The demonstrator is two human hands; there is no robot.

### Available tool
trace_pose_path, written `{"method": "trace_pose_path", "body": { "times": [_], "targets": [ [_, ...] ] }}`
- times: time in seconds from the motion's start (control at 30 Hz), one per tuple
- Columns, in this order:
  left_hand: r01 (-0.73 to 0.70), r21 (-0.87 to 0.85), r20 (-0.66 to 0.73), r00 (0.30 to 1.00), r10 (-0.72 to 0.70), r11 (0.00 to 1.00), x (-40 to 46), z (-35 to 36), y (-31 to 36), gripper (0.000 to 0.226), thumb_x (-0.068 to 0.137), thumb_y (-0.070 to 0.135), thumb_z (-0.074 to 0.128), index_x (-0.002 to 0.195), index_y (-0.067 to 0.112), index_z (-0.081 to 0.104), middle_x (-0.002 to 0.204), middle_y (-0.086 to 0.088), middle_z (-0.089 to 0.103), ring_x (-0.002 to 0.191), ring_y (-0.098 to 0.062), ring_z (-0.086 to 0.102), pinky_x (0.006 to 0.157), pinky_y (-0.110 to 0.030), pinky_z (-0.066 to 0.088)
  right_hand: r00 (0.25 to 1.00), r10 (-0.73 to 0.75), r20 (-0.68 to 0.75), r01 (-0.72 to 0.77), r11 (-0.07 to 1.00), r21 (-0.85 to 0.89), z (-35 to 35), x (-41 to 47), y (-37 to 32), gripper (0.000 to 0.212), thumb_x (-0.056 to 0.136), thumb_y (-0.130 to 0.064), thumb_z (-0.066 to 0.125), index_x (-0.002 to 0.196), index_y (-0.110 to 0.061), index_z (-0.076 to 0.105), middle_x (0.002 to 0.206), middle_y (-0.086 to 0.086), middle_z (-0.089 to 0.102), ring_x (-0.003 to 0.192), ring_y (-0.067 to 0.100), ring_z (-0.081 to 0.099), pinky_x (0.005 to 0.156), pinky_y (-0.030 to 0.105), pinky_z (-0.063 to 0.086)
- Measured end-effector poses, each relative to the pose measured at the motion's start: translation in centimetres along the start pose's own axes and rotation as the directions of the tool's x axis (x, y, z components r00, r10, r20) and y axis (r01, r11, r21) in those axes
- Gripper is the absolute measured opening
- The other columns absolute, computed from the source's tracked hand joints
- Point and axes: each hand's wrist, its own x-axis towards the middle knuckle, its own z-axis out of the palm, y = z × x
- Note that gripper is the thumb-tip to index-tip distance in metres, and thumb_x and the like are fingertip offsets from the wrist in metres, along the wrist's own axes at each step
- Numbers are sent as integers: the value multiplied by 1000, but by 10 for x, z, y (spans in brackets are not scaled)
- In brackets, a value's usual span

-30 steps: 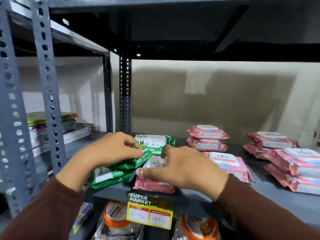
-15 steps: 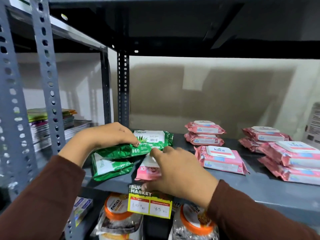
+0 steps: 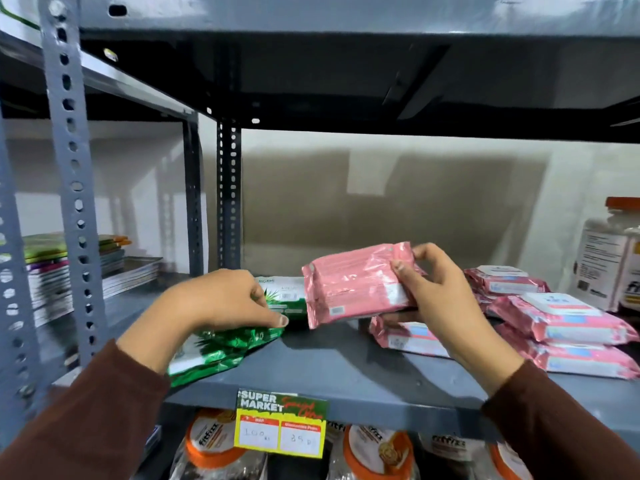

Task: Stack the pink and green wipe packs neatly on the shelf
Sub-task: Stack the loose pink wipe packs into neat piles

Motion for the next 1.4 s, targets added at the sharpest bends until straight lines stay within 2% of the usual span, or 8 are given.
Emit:
{"method": "trace_pose_path", "body": {
  "times": [0.1,0.27,0.47,0.8,0.97,1.13,1.23,1.4],
  "targets": [
    [-183,-495,-131,982,135,850,5,7,37,67,75,50,77,133,20,64,126,4,72,116,-16,69,95,-29,56,998,-52,19,50,994,96,-22,7,2,12,98,-16,58,87,-16,57,74,0,73,66,21,71,66,52,62],
    [-197,-847,-144,979,144,494,31,13,91,30,75,-10,80,96,5,67,85,-21,76,63,-22,73,68,-38,65,973,-217,76,193,951,242,-54,23,8,19,95,-3,57,88,-21,60,85,4,68,73,14,65,63,35,59],
    [-484,-458,-547,815,192,746,72,55,113,37,61,3,82,53,34,64,73,2,79,70,-12,71,74,-31,59,942,-316,109,334,862,-383,-103,26,28,58,80,27,59,104,-23,74,108,-2,78,99,6,73,83,25,59],
    [-276,-548,-391,919,50,790,88,78,130,50,76,-9,45,51,27,68,87,7,81,91,-14,73,87,-27,56,979,-131,158,205,632,-747,-112,15,39,56,79,15,51,81,-38,71,101,-10,78,102,15,72,89,35,56],
    [-150,-706,-134,988,78,692,106,72,149,26,77,32,43,79,21,67,101,-11,73,91,-31,61,90,-44,50,974,-213,73,193,626,-756,-91,1,18,43,78,10,50,97,-20,76,89,-13,74,81,5,67,74,8,47],
    [-98,-501,-145,989,28,860,96,69,152,80,87,70,14,109,15,67,116,-15,69,110,-34,62,100,-42,46,985,-130,111,169,655,-736,-85,-4,17,36,89,-9,50,118,-24,64,102,-8,73,100,13,67,90,35,51],
    [-66,-535,-200,979,-50,842,88,57,148,89,80,79,13,114,12,61,97,-13,79,83,-29,72,96,-41,50,992,-14,128,112,587,-802,-88,-2,14,24,96,-44,45,105,-30,63,103,-7,71,101,17,63,91,42,48],
    [-17,-766,29,998,62,643,60,38,155,69,101,58,16,114,1,52,88,-24,77,21,-14,43,39,-24,38,972,179,151,20,578,-816,-88,5,15,85,67,-95,25,102,-28,65,105,-4,57,112,18,49,99,40,42]
  ]
}}
